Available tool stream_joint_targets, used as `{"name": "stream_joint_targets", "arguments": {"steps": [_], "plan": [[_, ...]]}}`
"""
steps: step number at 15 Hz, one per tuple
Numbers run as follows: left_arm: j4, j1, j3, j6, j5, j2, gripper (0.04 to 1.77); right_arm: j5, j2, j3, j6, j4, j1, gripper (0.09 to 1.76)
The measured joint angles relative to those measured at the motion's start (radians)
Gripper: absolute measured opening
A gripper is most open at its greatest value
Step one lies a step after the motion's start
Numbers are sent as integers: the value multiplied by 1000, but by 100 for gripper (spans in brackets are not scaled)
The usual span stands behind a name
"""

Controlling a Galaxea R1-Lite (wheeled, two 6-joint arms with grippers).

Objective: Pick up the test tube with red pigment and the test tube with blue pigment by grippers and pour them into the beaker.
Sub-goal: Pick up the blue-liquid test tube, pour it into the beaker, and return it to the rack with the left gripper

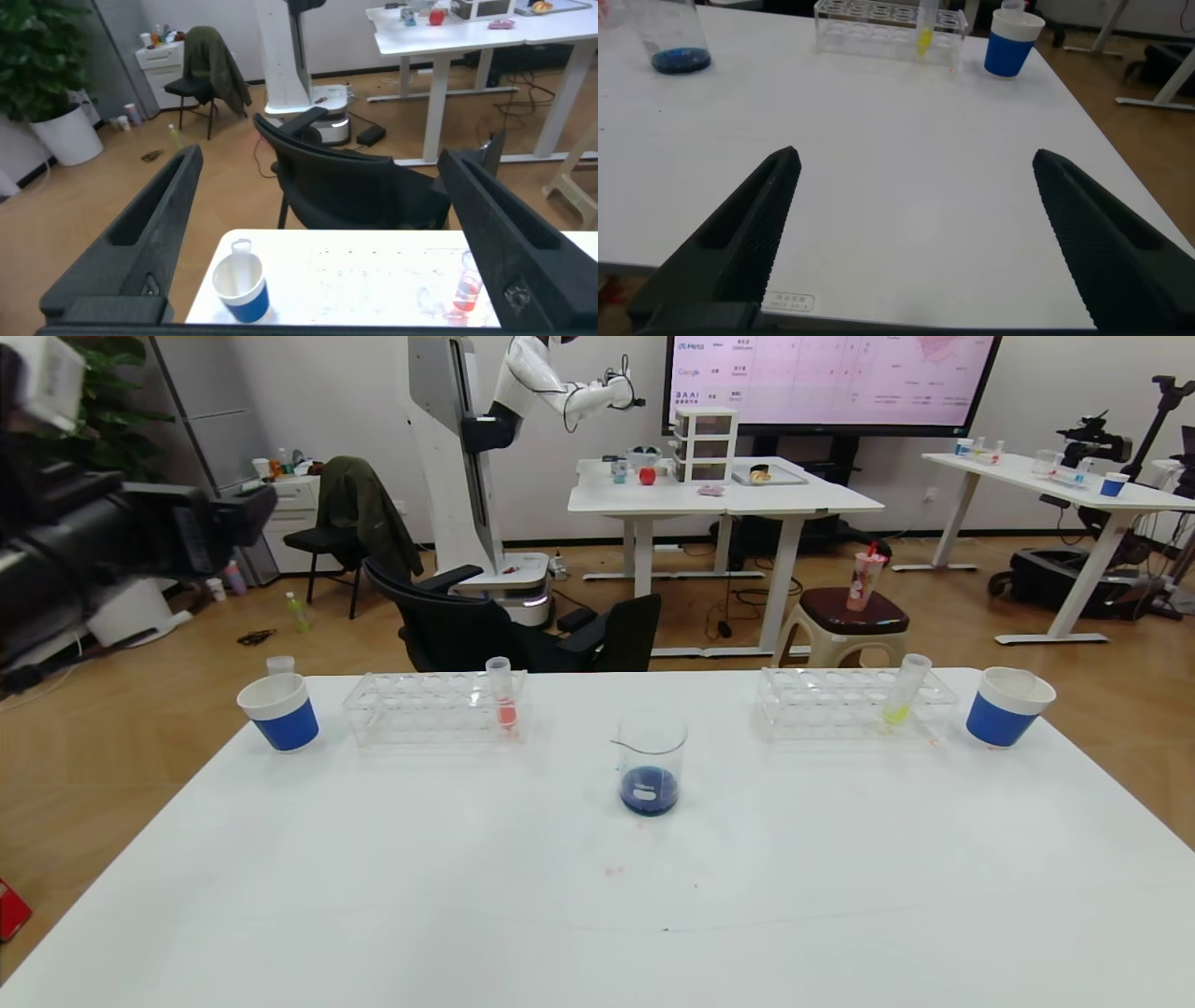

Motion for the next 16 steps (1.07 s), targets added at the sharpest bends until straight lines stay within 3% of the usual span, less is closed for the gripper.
{"name": "stream_joint_targets", "arguments": {"steps": [7,13,16], "plan": [[201,76,206,14,-1,-496,174,0,0,0,0,0,0,174],[657,66,306,5,3,-989,174,0,0,0,0,0,0,174],[750,77,349,3,-27,-1183,174,0,0,0,0,0,0,174]]}}
